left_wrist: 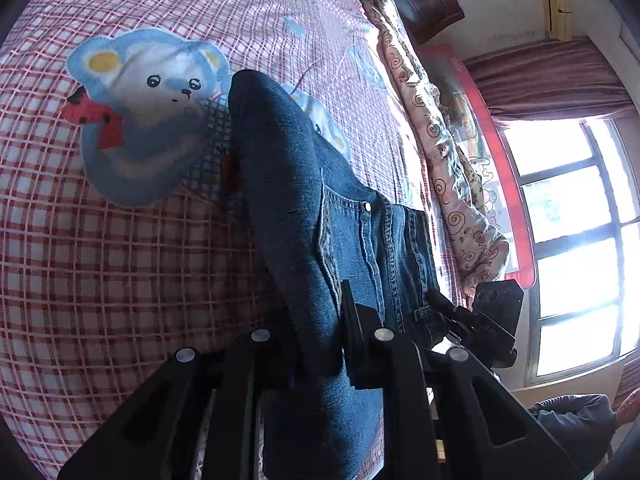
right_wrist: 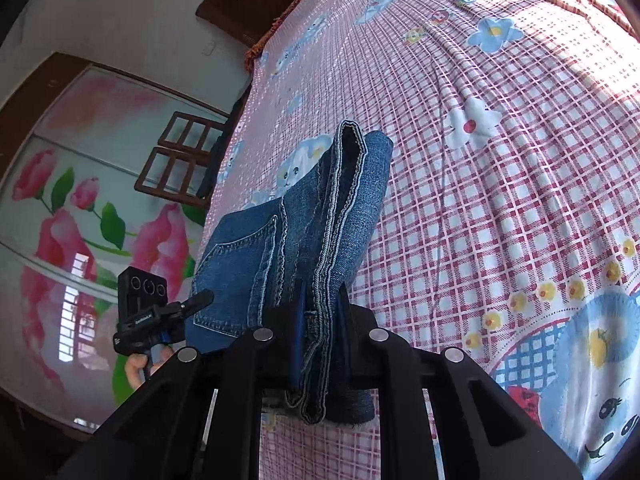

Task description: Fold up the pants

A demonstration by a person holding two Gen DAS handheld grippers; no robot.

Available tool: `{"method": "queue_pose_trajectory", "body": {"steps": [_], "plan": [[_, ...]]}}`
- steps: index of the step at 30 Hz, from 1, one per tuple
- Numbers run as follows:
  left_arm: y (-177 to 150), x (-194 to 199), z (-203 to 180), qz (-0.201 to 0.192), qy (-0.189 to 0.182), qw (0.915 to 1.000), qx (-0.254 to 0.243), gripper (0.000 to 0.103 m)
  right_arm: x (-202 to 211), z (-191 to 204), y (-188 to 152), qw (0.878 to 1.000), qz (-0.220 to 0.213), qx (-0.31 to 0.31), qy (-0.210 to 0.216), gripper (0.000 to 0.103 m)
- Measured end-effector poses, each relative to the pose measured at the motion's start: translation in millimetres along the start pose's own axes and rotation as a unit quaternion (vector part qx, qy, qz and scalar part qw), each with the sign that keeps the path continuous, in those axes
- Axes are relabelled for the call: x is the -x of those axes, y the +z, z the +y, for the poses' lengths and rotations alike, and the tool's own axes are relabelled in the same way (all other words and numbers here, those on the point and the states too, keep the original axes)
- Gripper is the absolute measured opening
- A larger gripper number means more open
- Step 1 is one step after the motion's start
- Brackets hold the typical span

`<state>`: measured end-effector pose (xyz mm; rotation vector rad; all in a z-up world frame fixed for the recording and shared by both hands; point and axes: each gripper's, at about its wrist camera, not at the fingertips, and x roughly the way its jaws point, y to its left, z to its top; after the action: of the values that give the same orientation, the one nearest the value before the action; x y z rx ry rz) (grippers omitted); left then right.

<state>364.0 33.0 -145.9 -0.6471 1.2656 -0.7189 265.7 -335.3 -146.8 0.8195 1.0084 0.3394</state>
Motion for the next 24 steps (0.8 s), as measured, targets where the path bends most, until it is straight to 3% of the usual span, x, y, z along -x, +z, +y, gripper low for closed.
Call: {"method": "queue_pose_trajectory", "body": {"steps": [2, 4, 6, 8, 10, 14, 17, 19, 21, 24], "plan": [[-4.0, -3.2, 16.0, 0.0, -0.007, 0.9999, 0.011, 0.023, -2.4, -18.1, -5.7, 1.0, 0.001, -0.021, 0.002, 0.014], [-9.2, -3.0, 33.2, -0.004, -0.01, 0.9992, 0.037, 0.041, -4.5, -25.9, -9.0, 1.0, 0.0, -0.03, -0.001, 0.016], [-10.0, 0.2, 44.9, -0.009, -0.029, 0.9979, 0.057, 0.043, -6.1, -33.1, -9.8, 0.999, 0.005, -0.046, -0.002, 0.022], [-13.4, 8.3, 48.2, -0.02, -0.023, 0.9975, 0.064, 0.052, -1.7, -34.8, -10.2, 0.999, 0.007, -0.05, -0.005, 0.023], [-17.1, 22.7, 42.5, -0.048, 0.003, 0.9966, 0.067, 0.073, 12.3, -31.7, -11.4, 0.999, -0.004, -0.028, -0.034, 0.024], [-23.7, 56.0, 9.8, -0.106, 0.089, 0.99, 0.024, 0.086, 41.7, -6.1, -17.9, 0.995, -0.041, 0.022, -0.09, 0.024], [-41.9, 71.8, -26.2, -0.135, 0.18, 0.9736, -0.042, 0.091, 54.4, 25.8, -31.1, 0.987, -0.058, 0.082, -0.126, 0.024], [-59.8, 77.4, -48.7, -0.159, 0.234, 0.9551, -0.087, 0.097, 56.7, 48.9, -40.9, 0.98, -0.068, 0.123, -0.143, 0.024], [-76.2, 80.9, -62.7, -0.18, 0.267, 0.9396, -0.116, 0.098, 54.0, 69.3, -50.5, 0.97, -0.076, 0.16, -0.167, 0.024], [-94.9, 73.4, -80.7, -0.197, 0.291, 0.9263, -0.136, 0.1, 46.7, 91.6, -61.6, 0.956, -0.088, 0.198, -0.197, 0.024]]}}
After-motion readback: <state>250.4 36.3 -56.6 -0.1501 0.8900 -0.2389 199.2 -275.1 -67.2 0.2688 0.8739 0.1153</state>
